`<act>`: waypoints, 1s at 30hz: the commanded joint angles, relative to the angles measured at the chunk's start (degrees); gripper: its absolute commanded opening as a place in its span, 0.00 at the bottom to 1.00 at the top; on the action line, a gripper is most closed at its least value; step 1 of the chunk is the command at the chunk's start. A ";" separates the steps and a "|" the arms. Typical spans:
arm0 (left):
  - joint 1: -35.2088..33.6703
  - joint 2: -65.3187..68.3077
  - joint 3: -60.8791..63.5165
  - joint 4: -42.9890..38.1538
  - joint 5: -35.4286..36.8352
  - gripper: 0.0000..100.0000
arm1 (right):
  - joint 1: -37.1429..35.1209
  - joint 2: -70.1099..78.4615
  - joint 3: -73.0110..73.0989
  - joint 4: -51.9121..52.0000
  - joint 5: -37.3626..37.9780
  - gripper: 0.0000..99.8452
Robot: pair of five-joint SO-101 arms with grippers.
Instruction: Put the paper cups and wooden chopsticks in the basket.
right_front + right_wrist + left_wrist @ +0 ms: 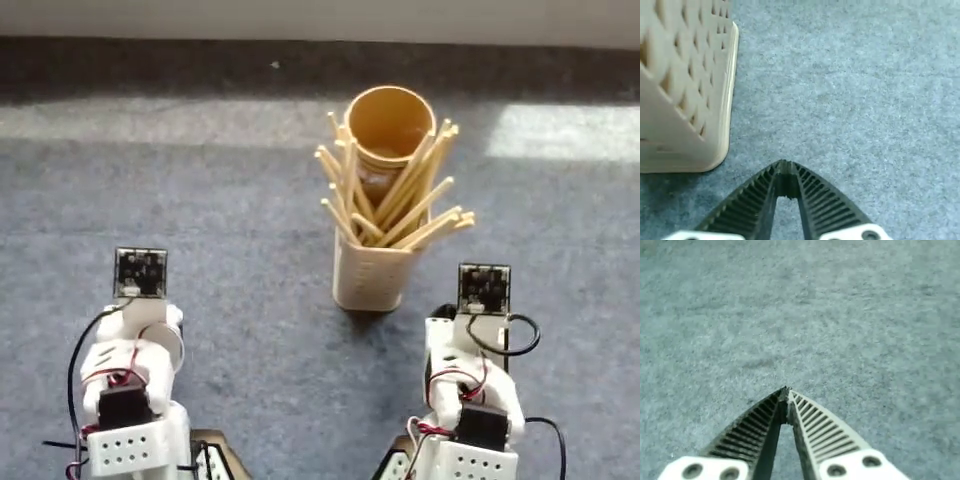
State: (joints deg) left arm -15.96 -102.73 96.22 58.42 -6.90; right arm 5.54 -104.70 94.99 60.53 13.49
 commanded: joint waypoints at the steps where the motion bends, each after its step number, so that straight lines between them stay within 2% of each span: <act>1: 9.36 -0.92 0.92 -0.09 0.70 0.01 | 1.19 -0.40 9.01 -1.45 0.35 0.00; 11: 10.33 -1.36 0.92 18.37 0.53 0.01 | 1.98 -0.40 8.92 11.03 0.62 0.00; 30: 10.33 -1.36 0.92 18.37 0.53 0.01 | 1.98 -0.40 8.84 11.12 0.62 0.00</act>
State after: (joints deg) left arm -6.29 -102.73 96.22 76.09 -6.81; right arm 6.86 -104.70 95.16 71.16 13.67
